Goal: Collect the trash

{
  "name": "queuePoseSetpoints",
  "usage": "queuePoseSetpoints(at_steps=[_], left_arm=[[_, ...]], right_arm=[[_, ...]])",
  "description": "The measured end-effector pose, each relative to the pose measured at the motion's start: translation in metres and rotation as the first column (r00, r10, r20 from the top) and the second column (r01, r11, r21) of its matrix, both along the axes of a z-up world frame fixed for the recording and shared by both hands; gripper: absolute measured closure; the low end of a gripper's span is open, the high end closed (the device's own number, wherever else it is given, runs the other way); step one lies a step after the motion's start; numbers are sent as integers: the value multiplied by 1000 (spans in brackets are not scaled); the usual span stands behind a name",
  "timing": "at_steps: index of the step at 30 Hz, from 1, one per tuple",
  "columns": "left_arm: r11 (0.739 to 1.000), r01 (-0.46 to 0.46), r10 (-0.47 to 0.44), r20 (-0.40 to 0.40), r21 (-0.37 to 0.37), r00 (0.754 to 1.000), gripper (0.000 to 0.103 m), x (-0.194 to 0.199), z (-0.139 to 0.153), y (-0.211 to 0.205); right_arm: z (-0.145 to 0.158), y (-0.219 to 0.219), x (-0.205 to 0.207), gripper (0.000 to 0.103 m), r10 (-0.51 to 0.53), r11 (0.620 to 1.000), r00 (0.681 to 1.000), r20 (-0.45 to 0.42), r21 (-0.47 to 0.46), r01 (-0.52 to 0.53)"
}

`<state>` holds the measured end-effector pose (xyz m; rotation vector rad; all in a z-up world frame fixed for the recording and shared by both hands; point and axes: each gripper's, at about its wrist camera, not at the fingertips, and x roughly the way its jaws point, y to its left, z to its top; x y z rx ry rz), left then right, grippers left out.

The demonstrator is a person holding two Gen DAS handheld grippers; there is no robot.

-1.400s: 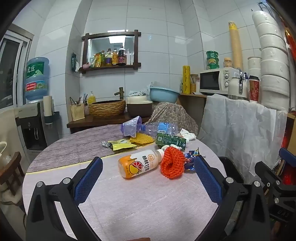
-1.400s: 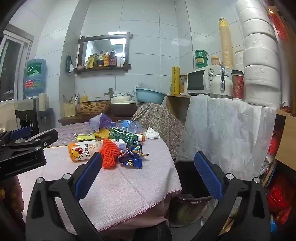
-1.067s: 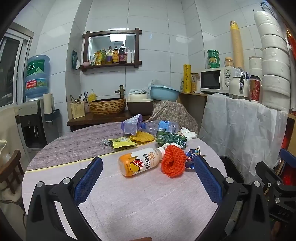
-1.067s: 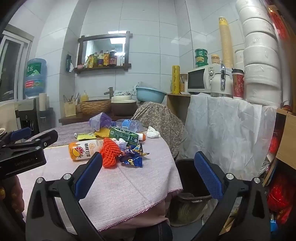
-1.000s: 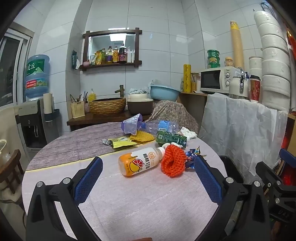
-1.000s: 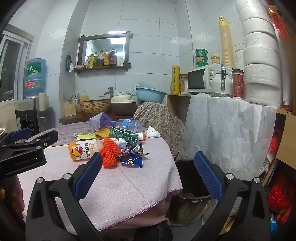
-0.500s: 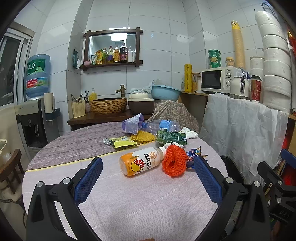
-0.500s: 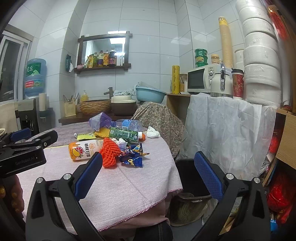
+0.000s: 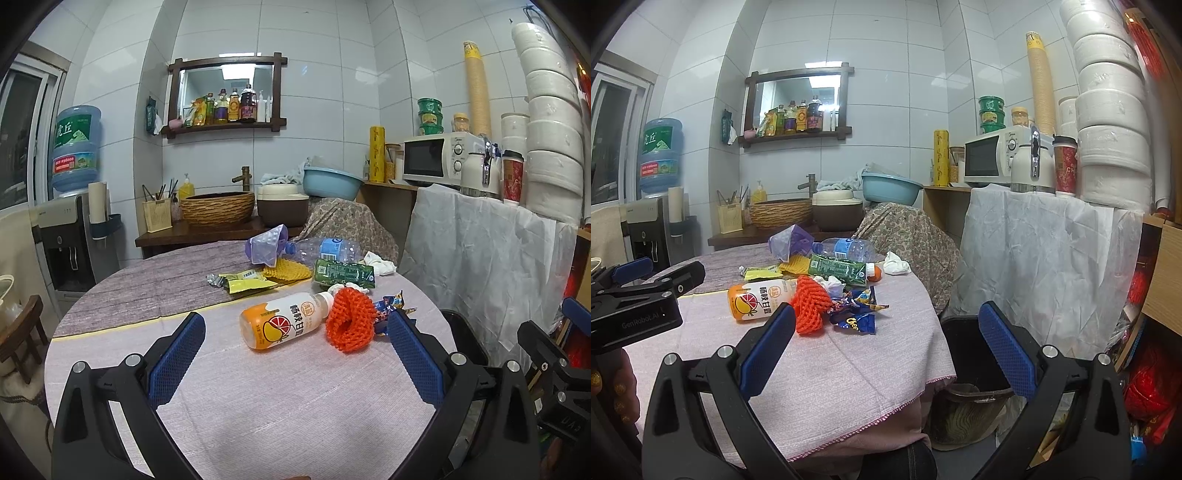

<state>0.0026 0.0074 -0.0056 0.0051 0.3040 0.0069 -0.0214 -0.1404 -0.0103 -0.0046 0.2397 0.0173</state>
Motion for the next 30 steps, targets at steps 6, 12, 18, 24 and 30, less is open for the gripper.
queuePoseSetpoints(at_steps=[6,12,18,24,30], left_arm=[[1000,-1,1,-4,-3,1000,5,1,2,2],[1000,1,-1,-8,-2,1000,5,2,2,4],[1000,-3,3,-9,-9,1000,5,2,1,8],[1000,-3,3,-11,-4,1000,5,3,-1,4],[1000,-1,1,-12,-7,1000,5,3,0,4]], right_arm=[[0,0,0,5,0,1000,1000,0,1,0],[1,0,-1,5,1,1000,1000,-2,2,-1],[1,1,-1,5,1,1000,1000,-5,2,-1],[1,1,-1,5,2,1000,1000,-5,3,-2],[1,1,0,5,2,1000,1000,-7,4,-2]])
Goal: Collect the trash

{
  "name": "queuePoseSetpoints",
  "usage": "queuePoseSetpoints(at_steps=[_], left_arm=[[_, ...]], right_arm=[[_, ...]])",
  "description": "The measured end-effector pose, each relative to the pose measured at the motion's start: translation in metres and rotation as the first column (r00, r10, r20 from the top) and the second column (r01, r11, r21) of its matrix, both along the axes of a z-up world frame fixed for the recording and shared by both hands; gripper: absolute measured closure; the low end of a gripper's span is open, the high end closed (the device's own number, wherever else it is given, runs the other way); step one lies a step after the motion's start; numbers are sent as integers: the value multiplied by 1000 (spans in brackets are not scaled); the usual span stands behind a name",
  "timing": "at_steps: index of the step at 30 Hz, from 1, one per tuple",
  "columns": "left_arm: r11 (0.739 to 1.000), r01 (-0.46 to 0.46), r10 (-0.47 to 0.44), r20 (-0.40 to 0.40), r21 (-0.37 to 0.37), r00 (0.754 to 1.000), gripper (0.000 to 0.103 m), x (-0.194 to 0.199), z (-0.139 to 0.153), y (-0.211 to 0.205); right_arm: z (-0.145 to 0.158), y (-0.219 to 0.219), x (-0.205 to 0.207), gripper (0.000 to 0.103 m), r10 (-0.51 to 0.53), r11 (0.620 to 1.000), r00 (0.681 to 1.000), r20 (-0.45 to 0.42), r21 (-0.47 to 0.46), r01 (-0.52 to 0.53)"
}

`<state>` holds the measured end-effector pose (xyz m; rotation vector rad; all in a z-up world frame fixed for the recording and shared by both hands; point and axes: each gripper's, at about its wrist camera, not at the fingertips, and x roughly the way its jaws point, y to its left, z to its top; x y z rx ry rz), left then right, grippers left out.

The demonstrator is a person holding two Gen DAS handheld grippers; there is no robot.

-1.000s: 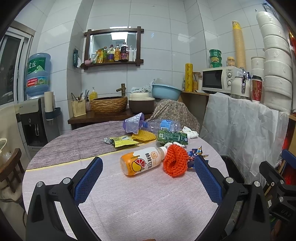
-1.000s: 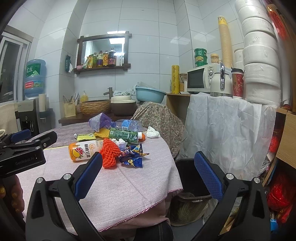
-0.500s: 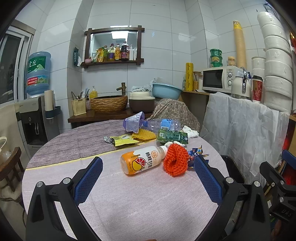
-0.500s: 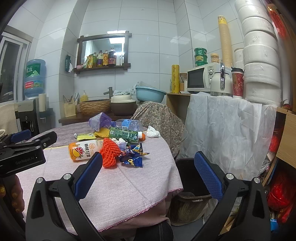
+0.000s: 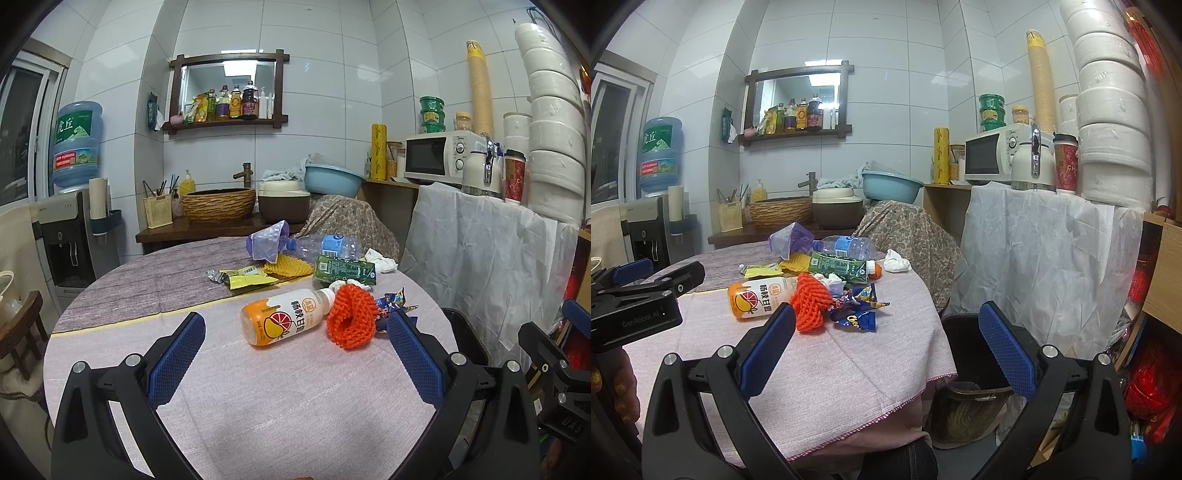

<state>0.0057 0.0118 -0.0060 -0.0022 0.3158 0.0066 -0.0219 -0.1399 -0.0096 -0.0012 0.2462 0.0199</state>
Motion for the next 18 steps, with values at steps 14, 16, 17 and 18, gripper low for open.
queuePoseSetpoints(at_steps=[14,16,17,18], left_arm=[[1000,-1,1,-5,1,1000,5,1,-2,0],[1000,-1,1,-6,1,1000,5,1,-3,0],[1000,-1,1,-6,1,1000,5,1,-3,0],[1000,-1,1,-6,1,1000,5,1,-3,0]], right_arm=[[-5,1,0,5,3,1000,1000,-12,-1,-3],[-6,1,-1,5,4,1000,1000,-13,0,-4],[-6,1,0,5,4,1000,1000,-13,0,-4],[-6,2,0,5,3,1000,1000,-14,0,-3]])
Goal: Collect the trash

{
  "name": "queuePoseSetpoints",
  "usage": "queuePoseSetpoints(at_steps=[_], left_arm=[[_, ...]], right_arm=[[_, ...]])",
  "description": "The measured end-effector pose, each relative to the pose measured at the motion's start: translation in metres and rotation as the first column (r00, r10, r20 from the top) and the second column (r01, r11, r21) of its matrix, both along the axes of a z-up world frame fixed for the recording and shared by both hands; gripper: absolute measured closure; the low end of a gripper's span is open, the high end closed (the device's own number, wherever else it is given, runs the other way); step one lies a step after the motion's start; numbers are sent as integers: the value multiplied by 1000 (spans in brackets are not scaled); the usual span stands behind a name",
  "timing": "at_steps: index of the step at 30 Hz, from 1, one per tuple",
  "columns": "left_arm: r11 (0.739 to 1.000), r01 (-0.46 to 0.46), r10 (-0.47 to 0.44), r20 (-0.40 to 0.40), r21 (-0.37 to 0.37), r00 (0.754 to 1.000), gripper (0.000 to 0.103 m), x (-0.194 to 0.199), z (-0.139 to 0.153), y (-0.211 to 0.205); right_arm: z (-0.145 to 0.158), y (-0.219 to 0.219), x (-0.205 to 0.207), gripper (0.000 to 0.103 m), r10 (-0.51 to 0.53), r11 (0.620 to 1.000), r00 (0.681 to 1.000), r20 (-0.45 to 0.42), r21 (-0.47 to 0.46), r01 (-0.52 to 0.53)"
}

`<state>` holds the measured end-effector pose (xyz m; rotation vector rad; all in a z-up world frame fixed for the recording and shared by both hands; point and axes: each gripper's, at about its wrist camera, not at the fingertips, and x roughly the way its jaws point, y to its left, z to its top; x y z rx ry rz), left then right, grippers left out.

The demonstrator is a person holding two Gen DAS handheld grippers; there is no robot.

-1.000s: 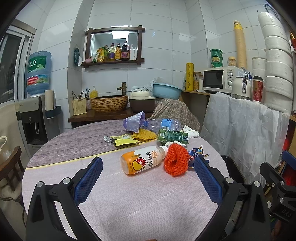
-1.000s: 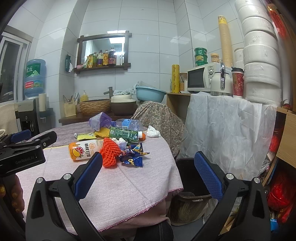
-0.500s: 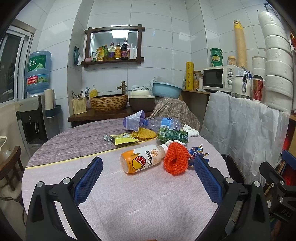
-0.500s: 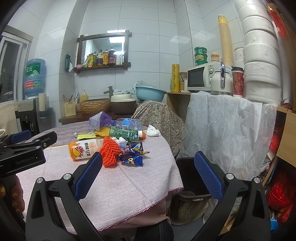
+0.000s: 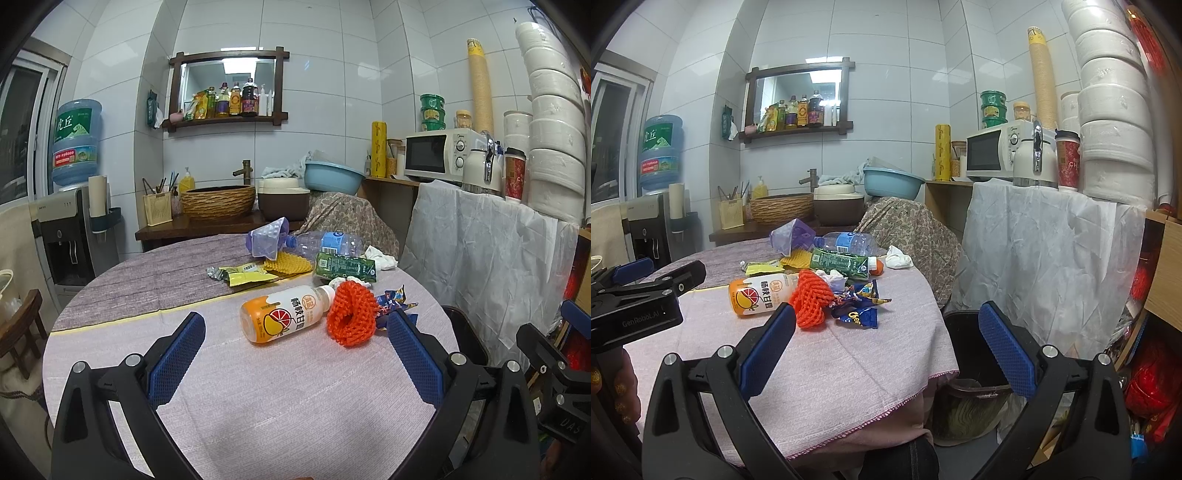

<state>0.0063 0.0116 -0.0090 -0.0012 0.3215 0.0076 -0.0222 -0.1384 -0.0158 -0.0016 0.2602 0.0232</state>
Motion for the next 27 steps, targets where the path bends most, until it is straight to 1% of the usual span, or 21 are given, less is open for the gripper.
queuePoseSetpoints(at_steps=[19,27], left_arm=[[1000,-8,8,-10,-7,1000,5,1,-3,1],[1000,-5,5,-14,1,1000,5,2,-3,0]], right_arm=[[1,1,1,5,5,1000,1000,-13,1,-5],[2,0,5,5,6,1000,1000,-21,-1,-6]])
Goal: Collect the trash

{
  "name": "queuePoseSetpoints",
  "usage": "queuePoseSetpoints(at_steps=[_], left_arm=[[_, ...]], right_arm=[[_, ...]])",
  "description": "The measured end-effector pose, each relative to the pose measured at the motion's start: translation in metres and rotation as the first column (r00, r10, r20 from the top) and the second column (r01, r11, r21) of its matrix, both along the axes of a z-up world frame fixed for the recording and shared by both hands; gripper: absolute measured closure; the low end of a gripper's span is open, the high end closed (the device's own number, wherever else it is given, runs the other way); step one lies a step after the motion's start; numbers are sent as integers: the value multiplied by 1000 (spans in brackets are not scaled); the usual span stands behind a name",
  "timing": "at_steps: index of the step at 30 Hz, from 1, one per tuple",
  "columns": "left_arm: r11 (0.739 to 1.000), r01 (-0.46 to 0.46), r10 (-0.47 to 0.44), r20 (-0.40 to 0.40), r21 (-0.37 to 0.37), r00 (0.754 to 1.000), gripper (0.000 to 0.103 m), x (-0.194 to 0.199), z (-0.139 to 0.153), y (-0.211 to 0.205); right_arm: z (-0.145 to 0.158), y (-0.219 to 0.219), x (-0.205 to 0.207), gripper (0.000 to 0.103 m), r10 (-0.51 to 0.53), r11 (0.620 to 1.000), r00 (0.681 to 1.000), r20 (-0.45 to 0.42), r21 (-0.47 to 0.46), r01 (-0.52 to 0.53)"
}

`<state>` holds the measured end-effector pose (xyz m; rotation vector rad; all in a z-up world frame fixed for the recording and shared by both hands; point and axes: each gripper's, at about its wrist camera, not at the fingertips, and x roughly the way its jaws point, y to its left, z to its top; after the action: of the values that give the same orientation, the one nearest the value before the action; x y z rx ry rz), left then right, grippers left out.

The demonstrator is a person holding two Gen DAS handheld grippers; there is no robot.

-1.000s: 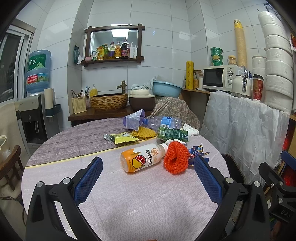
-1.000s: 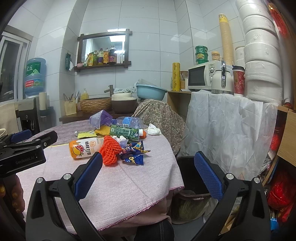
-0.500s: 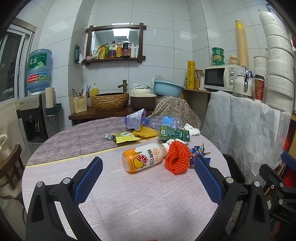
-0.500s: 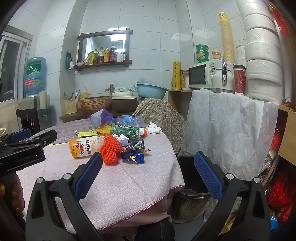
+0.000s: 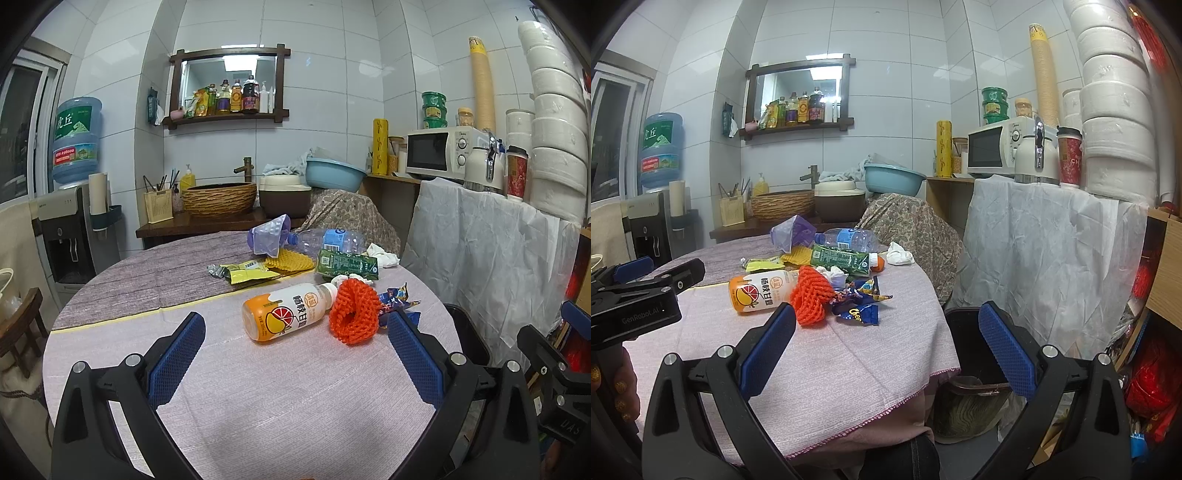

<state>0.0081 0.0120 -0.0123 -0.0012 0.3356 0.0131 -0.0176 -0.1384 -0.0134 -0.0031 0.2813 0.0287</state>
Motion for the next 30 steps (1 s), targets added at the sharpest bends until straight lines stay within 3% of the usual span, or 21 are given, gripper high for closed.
queuePoseSetpoints(at_steps=[3,12,20,23,27,30], left_arm=[[1000,3,-3,-16,7,1000,5,5,-1,2],[997,59,-65,-154,-39,986,5,40,-14,34],[989,151,-146,-287,-4,947,5,80,-21,49],[979,201,-181,-309,33,934,5,96,-19,46],[966,250,-213,-332,72,919,5,120,-13,45],[949,305,-253,-373,86,893,5,137,-12,41]], right_arm=[[-1,1,6,5,26,1000,1000,-11,-12,-26],[-19,-3,47,5,144,990,977,-155,24,-142],[-32,22,109,5,342,939,902,-264,115,-323],[-32,37,141,20,406,914,860,-308,150,-377],[-32,51,178,30,417,909,839,-351,165,-382],[-32,59,200,37,414,910,830,-373,151,-386]])
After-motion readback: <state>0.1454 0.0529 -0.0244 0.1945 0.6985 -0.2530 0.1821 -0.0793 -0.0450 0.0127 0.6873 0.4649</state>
